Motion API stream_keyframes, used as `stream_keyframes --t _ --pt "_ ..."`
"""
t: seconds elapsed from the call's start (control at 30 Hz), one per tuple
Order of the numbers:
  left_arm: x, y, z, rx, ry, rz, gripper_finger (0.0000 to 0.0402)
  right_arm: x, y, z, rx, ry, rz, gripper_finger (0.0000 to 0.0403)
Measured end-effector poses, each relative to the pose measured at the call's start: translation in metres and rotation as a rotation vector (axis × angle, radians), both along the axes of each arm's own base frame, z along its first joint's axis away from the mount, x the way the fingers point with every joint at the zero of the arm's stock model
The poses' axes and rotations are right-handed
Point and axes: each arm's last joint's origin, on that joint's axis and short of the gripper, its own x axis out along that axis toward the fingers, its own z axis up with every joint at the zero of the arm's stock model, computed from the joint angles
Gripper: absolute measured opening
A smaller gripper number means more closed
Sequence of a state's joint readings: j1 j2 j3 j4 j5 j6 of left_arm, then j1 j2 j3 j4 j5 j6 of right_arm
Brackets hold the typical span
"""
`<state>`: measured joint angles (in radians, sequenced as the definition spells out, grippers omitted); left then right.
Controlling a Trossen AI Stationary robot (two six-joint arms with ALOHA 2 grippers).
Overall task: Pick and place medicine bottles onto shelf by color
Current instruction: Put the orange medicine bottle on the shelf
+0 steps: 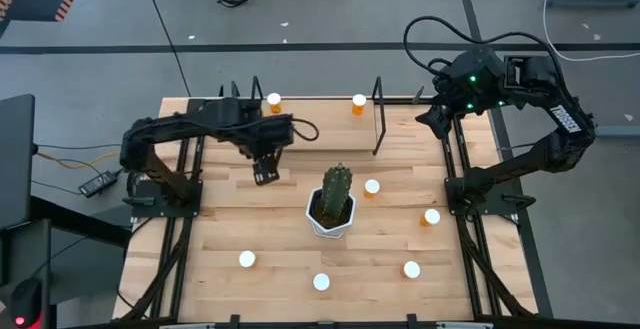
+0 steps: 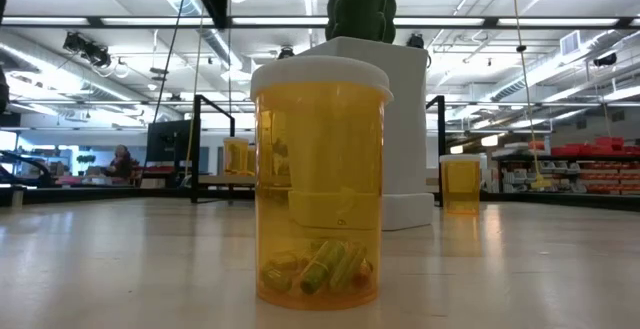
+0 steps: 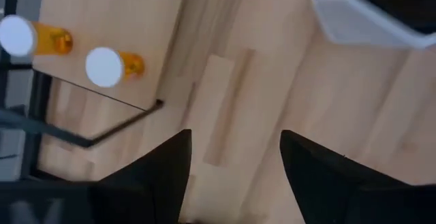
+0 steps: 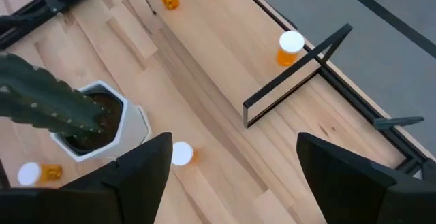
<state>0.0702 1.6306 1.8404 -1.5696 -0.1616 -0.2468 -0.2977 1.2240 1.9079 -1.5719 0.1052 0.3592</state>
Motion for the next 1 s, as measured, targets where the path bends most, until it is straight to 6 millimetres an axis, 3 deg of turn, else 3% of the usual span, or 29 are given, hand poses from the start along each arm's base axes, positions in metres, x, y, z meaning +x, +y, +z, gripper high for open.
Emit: stream_keyframes --t 0.17,0.43,0.87,1.0 --pt "-0.010 -0.023 0.010 -0.035 -0.073 0.081 0.0223 0.000 0.001 0.000 0.012 -0.004 0.016 0.0322" --pt "-0.013 -0.058 0.011 -0.079 -0.096 0.120 0.0211 0.001 0.002 0.000 0.047 -0.015 0.035 0.0322" --pt "-0.013 -0.096 0.013 -0.187 -0.202 0.261 0.0193 0.002 0.006 0.000 0.040 -0.020 -0.007 0.0322" --pt "-0.019 -0.120 0.014 -0.206 -0.206 0.195 0.0189 0.002 0.006 0.000 0.031 -0.015 0.007 0.0322"
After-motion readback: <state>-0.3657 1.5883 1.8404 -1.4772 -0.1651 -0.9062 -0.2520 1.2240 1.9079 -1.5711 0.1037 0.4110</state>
